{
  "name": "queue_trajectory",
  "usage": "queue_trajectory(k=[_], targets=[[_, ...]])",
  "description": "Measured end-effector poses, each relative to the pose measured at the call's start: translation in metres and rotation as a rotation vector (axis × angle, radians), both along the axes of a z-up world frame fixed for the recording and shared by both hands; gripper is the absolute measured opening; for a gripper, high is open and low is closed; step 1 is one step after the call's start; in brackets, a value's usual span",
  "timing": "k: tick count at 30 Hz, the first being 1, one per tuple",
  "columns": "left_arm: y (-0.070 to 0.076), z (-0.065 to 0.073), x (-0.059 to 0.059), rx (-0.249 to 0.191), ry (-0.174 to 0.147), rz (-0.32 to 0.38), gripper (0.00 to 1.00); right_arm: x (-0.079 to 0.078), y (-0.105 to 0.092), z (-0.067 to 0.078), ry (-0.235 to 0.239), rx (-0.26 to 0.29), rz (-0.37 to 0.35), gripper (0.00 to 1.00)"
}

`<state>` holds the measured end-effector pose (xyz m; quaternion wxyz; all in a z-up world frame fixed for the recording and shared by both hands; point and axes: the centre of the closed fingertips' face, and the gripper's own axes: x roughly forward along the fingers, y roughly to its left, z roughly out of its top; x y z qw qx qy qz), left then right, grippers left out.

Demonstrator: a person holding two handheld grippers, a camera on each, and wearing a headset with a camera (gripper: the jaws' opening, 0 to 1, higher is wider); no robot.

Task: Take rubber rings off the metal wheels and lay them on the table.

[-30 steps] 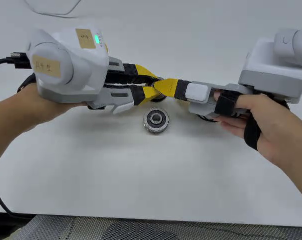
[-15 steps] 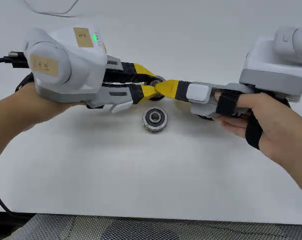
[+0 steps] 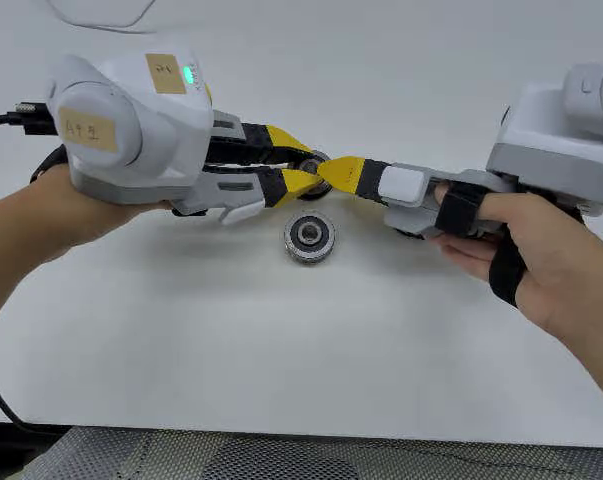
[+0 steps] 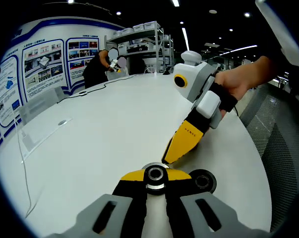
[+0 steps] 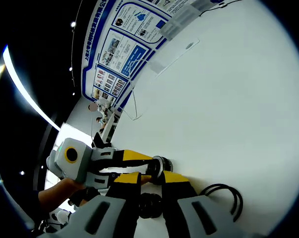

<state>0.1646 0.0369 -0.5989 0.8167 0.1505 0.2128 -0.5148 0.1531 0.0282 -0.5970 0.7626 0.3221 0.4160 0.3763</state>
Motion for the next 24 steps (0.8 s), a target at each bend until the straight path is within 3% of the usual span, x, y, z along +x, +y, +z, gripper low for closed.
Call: queue_trajectory(k=[6, 13, 24], targets=[[-0.0001, -0.0003, 0.0002, -0.001, 0.001, 0.0, 0.12, -0.0016, -0.0024, -0.0066, -0.001, -0.035, 0.004, 0.22], [-0.0003, -0.0005, 0.0001, -0.001, -0.001, -0.001, 0.12, -0.0007, 0.004, -0.0052, 0.02, 0.009, -0.004, 0.24], [-0.0005, -0.0006, -0.0001, 0.001, -0.002, -0.003, 0.12, -0.0027, 0.0029, -0.0076, 0.056, 0.009, -0.008, 0.23]])
